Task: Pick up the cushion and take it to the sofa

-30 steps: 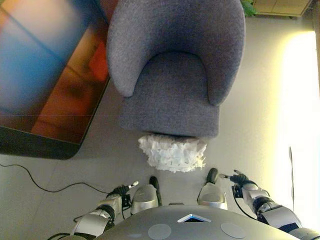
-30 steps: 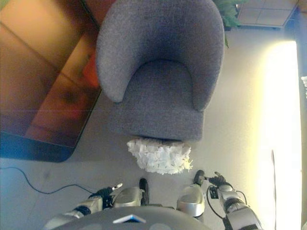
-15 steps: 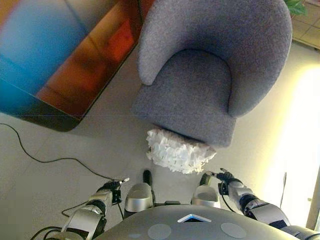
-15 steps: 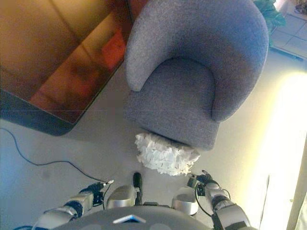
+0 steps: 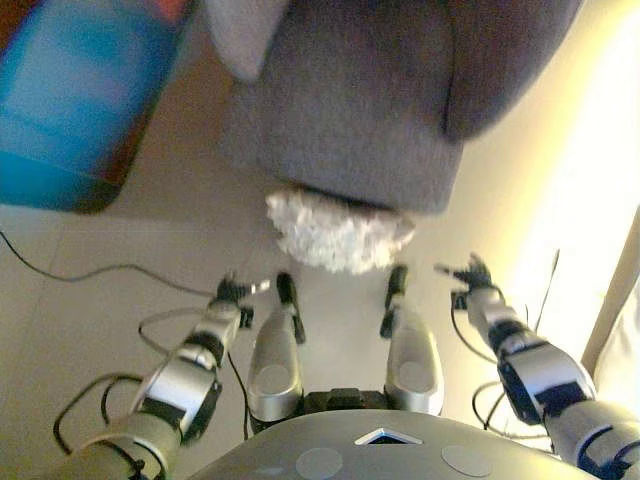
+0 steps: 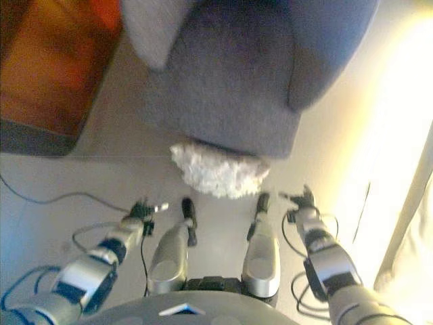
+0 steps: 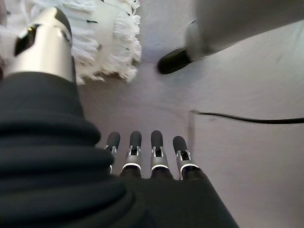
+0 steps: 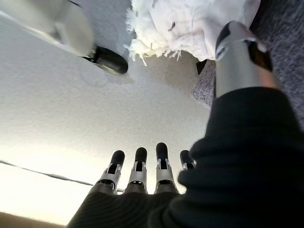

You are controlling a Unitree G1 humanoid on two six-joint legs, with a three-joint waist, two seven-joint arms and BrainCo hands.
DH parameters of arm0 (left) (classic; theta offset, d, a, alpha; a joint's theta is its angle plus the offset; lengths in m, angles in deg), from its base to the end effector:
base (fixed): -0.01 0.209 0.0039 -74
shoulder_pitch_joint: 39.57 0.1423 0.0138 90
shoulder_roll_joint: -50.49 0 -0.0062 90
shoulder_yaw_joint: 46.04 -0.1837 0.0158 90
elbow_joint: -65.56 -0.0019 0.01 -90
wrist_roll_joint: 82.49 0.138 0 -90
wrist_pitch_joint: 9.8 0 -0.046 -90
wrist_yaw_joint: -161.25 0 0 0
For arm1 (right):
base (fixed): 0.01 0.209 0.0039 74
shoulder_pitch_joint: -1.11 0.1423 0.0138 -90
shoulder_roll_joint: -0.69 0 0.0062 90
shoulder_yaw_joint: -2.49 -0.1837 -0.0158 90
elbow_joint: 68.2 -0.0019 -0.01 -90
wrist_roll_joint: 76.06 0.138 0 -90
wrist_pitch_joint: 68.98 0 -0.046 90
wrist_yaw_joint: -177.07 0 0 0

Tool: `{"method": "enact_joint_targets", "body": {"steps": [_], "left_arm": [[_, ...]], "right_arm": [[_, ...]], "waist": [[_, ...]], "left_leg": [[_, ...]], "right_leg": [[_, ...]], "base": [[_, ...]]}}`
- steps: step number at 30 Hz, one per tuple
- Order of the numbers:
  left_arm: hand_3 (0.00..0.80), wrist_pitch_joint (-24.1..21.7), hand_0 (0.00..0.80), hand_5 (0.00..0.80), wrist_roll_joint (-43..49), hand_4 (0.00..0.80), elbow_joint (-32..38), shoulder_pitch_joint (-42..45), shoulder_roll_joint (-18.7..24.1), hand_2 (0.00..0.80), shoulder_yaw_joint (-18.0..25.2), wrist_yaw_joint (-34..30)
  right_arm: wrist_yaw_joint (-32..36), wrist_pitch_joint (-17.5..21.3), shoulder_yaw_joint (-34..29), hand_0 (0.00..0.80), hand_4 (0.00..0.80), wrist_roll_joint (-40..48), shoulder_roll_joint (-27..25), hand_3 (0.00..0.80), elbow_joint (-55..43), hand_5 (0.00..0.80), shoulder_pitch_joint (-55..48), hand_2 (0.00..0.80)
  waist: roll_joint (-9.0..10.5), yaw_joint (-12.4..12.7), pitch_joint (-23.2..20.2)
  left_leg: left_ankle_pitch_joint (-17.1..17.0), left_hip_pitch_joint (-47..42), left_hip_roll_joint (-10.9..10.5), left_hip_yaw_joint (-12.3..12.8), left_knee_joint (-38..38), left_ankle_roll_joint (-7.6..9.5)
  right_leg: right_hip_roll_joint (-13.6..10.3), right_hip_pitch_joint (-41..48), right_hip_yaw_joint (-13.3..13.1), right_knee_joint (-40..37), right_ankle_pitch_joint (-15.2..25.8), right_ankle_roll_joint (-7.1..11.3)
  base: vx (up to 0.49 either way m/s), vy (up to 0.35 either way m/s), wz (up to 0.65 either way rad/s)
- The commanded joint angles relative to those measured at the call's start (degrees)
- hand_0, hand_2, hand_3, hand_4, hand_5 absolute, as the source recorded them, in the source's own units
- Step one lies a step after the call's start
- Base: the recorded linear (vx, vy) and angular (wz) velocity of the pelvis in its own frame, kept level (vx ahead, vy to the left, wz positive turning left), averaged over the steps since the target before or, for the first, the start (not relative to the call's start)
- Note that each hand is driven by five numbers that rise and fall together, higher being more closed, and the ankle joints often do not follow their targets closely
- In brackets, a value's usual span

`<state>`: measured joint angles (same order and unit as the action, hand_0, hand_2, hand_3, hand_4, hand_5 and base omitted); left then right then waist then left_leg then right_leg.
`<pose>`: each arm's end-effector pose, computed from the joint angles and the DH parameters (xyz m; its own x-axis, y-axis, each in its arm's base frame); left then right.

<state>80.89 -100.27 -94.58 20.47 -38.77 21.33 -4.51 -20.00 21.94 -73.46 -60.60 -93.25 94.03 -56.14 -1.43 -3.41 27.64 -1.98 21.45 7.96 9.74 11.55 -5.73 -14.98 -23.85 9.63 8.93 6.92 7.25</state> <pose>0.2462 0.2040 -0.0367 0.7445 0.3050 -0.5939 -0.0513 0.9131 0.4045 0.2588 -0.2316 -0.0181 0.7408 -0.4420 -0.5058 0.2309 0.8747 -0.4262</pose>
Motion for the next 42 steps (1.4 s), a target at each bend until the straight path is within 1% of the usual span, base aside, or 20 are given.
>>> {"method": "enact_joint_targets", "body": {"steps": [1, 2, 3, 4, 5, 6, 7, 9, 12, 15, 18, 20, 24, 27, 31, 35, 38, 40, 42], "left_arm": [[0.0, -0.99, 0.0, 0.0, -1.65, 0.0, -0.92, -2.68, 3.04, 0.0, -1.32, 2.11], [0.0, -1.23, 0.0, 0.0, -2.34, 0.0, -0.65, -3.88, 3.32, 0.0, -1.69, 2.46], [0.0, -1.23, 0.0, 0.0, -2.34, 0.0, -0.65, -3.88, 3.32, 0.0, -1.69, 2.46], [0.0, -2.34, 0.0, 0.0, -4.2, 0.0, -0.38, -5.44, 3.55, 0.0, -2.23, 2.58], [0.0, -1.31, 0.0, 0.0, -7.33, 0.0, -0.09, -6.5, 3.44, 0.0, -2.28, 1.47], [0.0, -4.03, 0.0, 0.0, -5.35, 0.0, -0.18, -6.05, 6.48, 0.0, -0.97, 0.44], [0.0, -5.38, 0.0, 0.0, -5.96, 0.0, -1.16, -6.06, 7.49, 0.0, -1.03, -0.75], [0.0, -8.06, 0.0, 0.0, -7.18, 0.0, -1.81, -7.2, 8.9, 0.0, -1.18, -1.61], [0.0, -9.33, 0.0, 0.0, -9.46, 0.0, -1.06, -10.7, 9.43, 0.0, -2.36, -0.16], [0.0, -10.48, 0.0, 0.0, -10.51, 0.0, 0.72, -13.56, 10.19, 0.0, -2.73, 1.25], [0.0, -10.46, 0.0, 0.0, -11.97, 0.0, 1.99, -16.64, 11.04, 0.0, -3.47, 1.86], [0.0, -10.81, 0.0, 0.0, -12.42, 0.0, 2.03, -17.44, 11.22, 0.0, -3.77, 2.03], [0.0, -11.48, 0.0, 0.0, -12.64, 0.0, 2.34, -18.95, 12.3, 0.0, -4.33, 2.6], [0.0, -12.05, 0.0, 0.0, -11.93, 0.0, 2.41, -19.99, 13.33, 0.0, -4.9, 2.5], [0.0, -13.26, 0.0, 0.0, -12.15, 0.0, 2.71, -23.04, 14.85, 0.0, -5.8, 2.04], [0.0, -13.9, 0.0, 0.0, -11.46, 0.0, 3.41, -26.17, 16.1, 0.0, -7.06, 1.64], [0.0, -14.58, 0.0, 0.0, -10.7, 0.0, 4.49, -28.05, 17.09, 0.0, -8.49, 2.2], [0.0, -15.83, 0.0, 0.0, -9.05, 0.0, 4.9, -29.8, 17.7, 0.0, -9.42, 2.27], [0.0, -17.67, 0.0, 0.0, -6.99, 0.0, 6.32, -31.6, 18.84, 0.0, -11.27, 2.32]], "right_arm": [[-2.7, 3.17, 0.18, 0.0, 0.0, 1.66, -3.8, 0.0, -2.54, 0.0, 2.05, 0.0], [-3.15, 3.59, 0.38, 0.0, 0.0, 1.58, -4.38, 0.0, -2.82, 0.0, 2.86, 0.0], [-3.15, 3.59, 0.38, 0.0, 0.0, 1.58, -4.38, 0.0, -2.82, 0.0, 2.86, 0.0], [-3.55, 4.11, 0.83, 0.0, 0.0, 1.62, -5.27, 0.0, -3.33, 0.0, 3.93, 0.0], [-3.85, 4.69, 0.88, 0.0, 0.0, 0.89, -5.58, 0.0, -3.6, 0.0, 4.64, 0.0], [-4.24, 5.71, 1.37, 0.0, 0.0, 0.61, -6.74, 0.0, -3.67, 0.0, 5.31, 0.0], [-4.32, 6.4, 1.6, 0.0, 0.0, 0.28, -7.77, 0.0, -3.96, 0.0, 5.53, 0.0], [-4.87, 6.45, 2.33, 0.0, 0.0, -0.56, -9.31, 0.0, -5.31, 0.0, 6.87, 0.0], [-6.2, 6.45, 3.61, 0.0, 0.0, -1.78, -10.83, 0.0, -6.0, 0.0, 10.07, 0.0], [-7.35, 6.62, 4.43, 0.0, 0.0, -2.01, -12.37, 0.0, -7.09, 0.0, 12.85, 0.0], [-8.71, 6.1, 5.85, 0.0, 0.0, -3.38, -14.43, 0.0, -7.95, 0.0, 16.55, 0.0], [-9.03, 5.99, 6.36, 0.0, 0.0, -3.74, -15.31, 0.0, -8.03, 0.0, 17.93, 0.0], [-10.32, 5.31, 8.84, 0.0, 0.0, -7.28, -16.99, 0.0, -8.13, 0.0, 22.21, 0.0], [-10.53, 5.03, 10.85, 0.0, 0.0, -9.46, -18.08, 0.0, -7.95, 0.0, 24.83, 0.0], [-9.86, 5.8, 13.62, 0.0, 0.0, -10.75, -19.56, 0.0, -7.5, 0.0, 29.23, 0.0], [-8.43, 6.12, 16.79, 0.0, 0.0, -13.57, -20.68, 0.0, -7.68, 0.0, 33.21, 0.0], [-6.12, 5.03, 20.12, 0.0, 0.0, -15.65, -21.38, 0.0, -8.09, 0.0, 36.21, 0.0], [-4.13, 4.49, 22.31, 0.0, 0.0, -16.61, -21.57, 0.0, -7.81, 0.0, 38.29, 0.0], [-1.81, 5.48, 24.79, 0.0, 0.0, -16.65, -22.27, 0.0, -8.28, 0.0, 40.34, 0.0]], "waist": [[0.37, -1.52, 2.16], [0.12, -1.93, 2.16], [0.12, -1.93, 2.16], [-0.35, -2.35, 2.16], [-0.65, -2.6, 2.16], [-1.37, -2.75, 2.16], [-1.92, -2.83, 2.16], [-2.77, -3.39, 2.16], [-4.09, -3.98, 2.16], [-5.07, -4.17, 2.16], [-6.23, -4.37, 2.16], [-6.74, -4.34, 2.16], [-7.87, -4.1, 2.16], [-8.32, -3.93, 2.16], [-8.84, -3.41, 2.16], [-9.19, -3.03, 2.16], [-9.3, -2.64, 2.16], [-9.33, -2.34, 2.16], [-9.4, -2.09, 2.16]], "left_leg": [[10.59, 2.85, 2.72, -1.52, 10.86, 0.71], [10.91, 5.21, 2.57, -1.45, 11.91, 0.76], [10.91, 5.21, 2.57, -1.45, 11.91, 0.76], [11.47, 7.86, 2.44, -1.35, 13.35, 0.84], [11.7, 9.56, 2.3, -1.3, 14.06, 0.88], [11.74, 11.36, 1.87, -1.48, 14.48, 0.81], [11.81, 12.86, 1.63, -1.51, 15.26, 0.77], [12.25, 16.61, 1.59, -1.41, 17.34, 0.77], [12.43, 22.68, 1.38, -1.3, 19.86, 0.86], [12.07, 28.14, 0.87, -1.35, 21.78, 1.11], [12.0, 33.46, 0.84, -0.8, 24.37, 1.61], [12.0, 35.4, 0.97, -0.45, 25.2, 1.84], [12.51, 41.18, 1.71, 0.02, 28.29, 2.34], [12.9, 44.3, 2.22, 0.29, 29.98, 2.61], [13.86, 49.96, 2.75, 0.42, 32.85, 3.21], [14.35, 54.04, 3.03, 0.44, 34.4, 3.59], [14.6, 56.99, 3.28, 0.32, 35.43, 3.75], [14.95, 59.29, 3.52, 0.13, 36.66, 3.99], [15.18, 61.66, 3.72, -0.17, 37.83, 4.12]], "right_leg": [[-4.44, -6.83, -5.76, 0.21, 1.26, 4.15], [-4.58, -9.0, -6.41, 0.23, 1.7, 4.11], [-4.58, -9.0, -6.41, 0.23, 1.7, 4.11], [-4.72, -11.43, -7.03, 0.25, 2.28, 4.04], [-4.87, -13.11, -7.39, 0.19, 2.67, 4.05], [-5.18, -14.93, -7.54, 0.27, 2.94, 3.99], [-5.34, -16.45, -8.07, 0.46, 3.17, 3.88], [-5.31, -20.25, -9.63, 1.36, 3.46, 3.62], [-5.17, -26.07, -11.46, 2.46, 4.06, 3.33], [-4.64, -31.11, -12.55, 4.06, 4.6, 3.07], [-4.31, -36.16, -13.04, 6.46, 4.38, 2.51], [-4.14, -37.96, -13.13, 7.41, 4.0, 2.37], [-3.24, -43.44, -13.83, 10.32, 2.79, 1.8], [-2.67, -46.52, -14.28, 12.33, 2.14, 1.57], [-2.49, -51.74, -14.53, 15.48, 0.89, 1.32], [-2.59, -55.45, -14.59, 17.24, 0.16, 1.28], [-2.72, -58.03, -14.51, 18.5, -0.43, 1.25], [-2.79, -60.06, -14.53, 19.95, -1.02, 1.16], [-2.9, -62.31, -14.53, 21.36, -1.37, 1.19]], "base": [[-0.155, 0.106, -0.15], [-0.094, 0.077, -0.12], [-0.08, 0.091, -0.15], [-0.063, 0.092, -0.09], [-0.086, 0.155, -0.09], [-0.064, 0.148, -0.08], [-0.043, 0.163, -0.12], [-0.036, 0.147, -0.08], [-0.056, 0.128, -0.03], [-0.05, 0.089, 0.08], [-0.035, 0.089, 0.07], [-0.015, 0.065, 0.09], [0.007, 0.065, 0.03], [0.007, 0.049, 0.0], [-0.001, 0.014, 0.0], [0.0, 0.008, 0.06], [-0.001, -0.011, 0.06], [-0.001, -0.022, 0.07], [0.004, -0.028, 0.12]]}}
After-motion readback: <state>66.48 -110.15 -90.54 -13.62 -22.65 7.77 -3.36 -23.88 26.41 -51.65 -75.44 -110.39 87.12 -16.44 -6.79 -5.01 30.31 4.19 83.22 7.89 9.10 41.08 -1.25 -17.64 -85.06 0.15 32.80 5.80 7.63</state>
